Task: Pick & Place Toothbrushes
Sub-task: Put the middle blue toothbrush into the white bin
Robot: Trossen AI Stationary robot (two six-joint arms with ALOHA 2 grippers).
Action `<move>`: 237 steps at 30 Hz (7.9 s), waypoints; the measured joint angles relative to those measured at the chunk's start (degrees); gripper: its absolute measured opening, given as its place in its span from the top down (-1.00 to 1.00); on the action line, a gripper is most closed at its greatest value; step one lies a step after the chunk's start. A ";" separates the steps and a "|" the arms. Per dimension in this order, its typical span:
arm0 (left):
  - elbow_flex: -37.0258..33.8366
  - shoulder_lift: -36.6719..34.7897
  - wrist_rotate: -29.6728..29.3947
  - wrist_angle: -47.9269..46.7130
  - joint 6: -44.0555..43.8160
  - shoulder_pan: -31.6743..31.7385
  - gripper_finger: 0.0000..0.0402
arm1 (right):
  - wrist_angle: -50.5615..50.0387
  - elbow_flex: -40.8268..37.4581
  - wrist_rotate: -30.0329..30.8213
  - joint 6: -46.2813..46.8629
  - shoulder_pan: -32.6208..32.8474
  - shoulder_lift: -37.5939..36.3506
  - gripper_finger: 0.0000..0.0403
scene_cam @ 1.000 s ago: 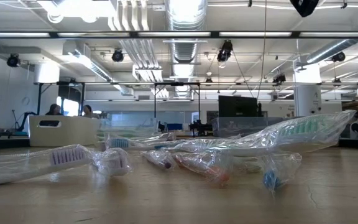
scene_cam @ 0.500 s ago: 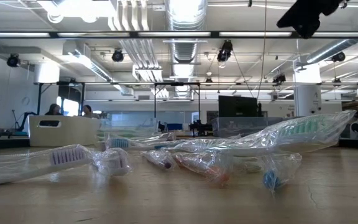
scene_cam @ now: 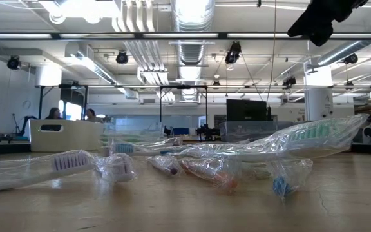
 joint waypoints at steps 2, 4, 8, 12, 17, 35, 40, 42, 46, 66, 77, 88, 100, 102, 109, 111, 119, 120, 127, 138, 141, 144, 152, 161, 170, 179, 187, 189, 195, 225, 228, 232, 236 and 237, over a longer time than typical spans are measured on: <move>0.00 0.18 0.04 -0.01 -2.46 0.00 0.16 | 0.00 0.00 0.00 -0.02 0.00 -0.02 0.96; 0.00 0.27 0.31 -0.04 -5.18 0.00 0.17 | 0.00 0.00 0.00 -0.02 0.02 -0.02 0.96; -0.03 0.47 0.63 -0.20 -6.95 -0.01 0.16 | 0.00 0.02 0.00 -0.02 0.02 0.13 0.96; -0.11 1.16 0.88 -2.00 -7.25 -0.02 0.17 | -0.02 0.02 0.00 -0.02 0.02 0.28 0.96; -0.11 3.60 8.32 -7.45 -5.84 -0.02 0.17 | -0.02 0.04 0.00 -0.02 0.02 0.31 0.96; -0.12 15.33 16.35 -25.69 -0.51 -3.56 0.37 | 0.48 0.11 0.00 -0.01 0.02 0.37 0.96; 0.84 20.15 16.33 -25.46 0.61 -6.61 0.42 | 0.48 0.11 0.02 0.00 0.00 0.37 0.96; 1.00 22.38 16.38 -25.88 0.64 -7.65 0.42 | 0.48 0.11 0.02 0.00 0.00 0.37 0.96; 2.08 26.75 16.39 -26.19 0.64 -8.88 0.42 | 0.48 0.11 0.02 0.15 0.00 0.37 0.96; 7.78 42.16 22.60 -16.59 -16.21 -9.53 0.42 | 10.80 0.11 -2.45 0.39 0.04 0.44 0.96; 7.34 43.73 24.06 -17.44 -19.12 -9.35 0.42 | 9.66 5.53 -4.35 9.84 3.26 9.53 0.96; 7.34 39.28 23.87 -29.59 -13.62 -8.94 0.42 | -16.35 22.96 -3.47 10.68 4.55 31.11 0.91; 7.32 29.14 16.03 -40.16 -9.48 -8.94 0.42 | -13.61 39.39 -7.95 -0.10 4.52 50.92 0.29; 7.32 27.21 15.37 -40.85 -9.59 -8.94 0.42 | -13.81 41.20 -7.96 -0.35 4.50 53.68 0.21; 7.30 20.00 9.62 -42.08 -11.09 -8.96 0.42 | -14.19 42.54 -9.29 -0.55 4.15 60.24 0.02; 7.30 18.22 8.19 -42.05 -11.36 -8.96 0.42 | -14.16 41.98 -9.48 -1.40 3.97 61.11 0.01; 7.30 13.94 6.61 -41.99 -11.96 -8.96 0.42 | -11.59 41.60 -12.44 -3.24 2.59 66.51 0.08; 7.30 13.54 6.60 -42.00 -12.07 -8.96 0.42 | -11.37 41.61 -12.62 -3.20 2.51 67.23 0.09; 7.30 12.90 6.60 -42.32 -12.72 -8.96 0.42 | -10.31 41.26 -12.57 -3.52 1.63 69.80 0.17; 7.30 12.99 6.62 -42.62 -12.65 -8.96 0.42 | -8.38 38.71 -12.75 -4.31 -1.27 70.01 0.14; 7.30 12.99 6.62 -42.67 -12.19 -8.96 0.42 | -8.29 38.55 -13.91 -4.98 -1.87 70.01 0.21; 7.30 12.99 6.62 -42.67 -11.76 -8.96 0.42 | -7.22 38.23 -13.97 -5.94 -2.12 70.01 0.34; 7.30 12.99 6.64 -42.69 -11.74 -8.96 0.42 | -5.44 37.42 -16.96 -6.56 -2.67 70.01 0.82; 7.30 12.96 6.64 -42.69 -11.62 -8.96 0.42 | -5.84 37.73 -17.00 -7.08 -2.64 66.19 0.94; 7.30 12.94 6.67 -42.83 -11.63 -8.98 0.42 | -6.34 37.65 -13.58 -2.21 -2.16 51.09 0.94; 7.30 13.21 6.59 -42.05 -11.60 -8.97 0.42 | -4.61 35.84 -0.64 1.03 -1.42 35.49 0.94; 7.30 17.29 6.45 -32.17 -8.64 -8.97 0.42 | 13.81 34.35 3.28 -6.37 -1.31 28.92 0.94; 7.30 18.51 6.46 -26.58 -6.95 -8.98 0.42 | 17.76 34.23 3.28 -8.97 -1.32 28.46 0.94; 7.30 21.43 6.53 -5.76 0.89 -9.01 0.34 | 26.04 34.18 2.82 -13.35 -1.33 27.47 0.94; 10.91 37.95 16.64 30.03 4.53 -9.11 -0.08 | 28.49 34.16 3.06 -17.44 -1.87 27.67 0.94; 12.21 38.54 17.57 29.84 4.65 -9.14 -0.02 | 28.32 34.16 3.08 -17.46 -1.90 27.67 0.94; 13.14 38.33 17.44 30.22 5.96 -9.14 0.15 | 28.30 34.16 3.06 -17.46 -1.90 27.67 0.94; 13.07 38.21 17.42 29.44 8.10 -9.14 0.43 | 28.27 34.16 3.06 -17.46 -1.90 27.67 0.94; 13.07 38.21 17.40 29.16 8.18 -9.14 0.51 | 28.25 34.16 3.05 -17.47 -1.89 27.67 0.94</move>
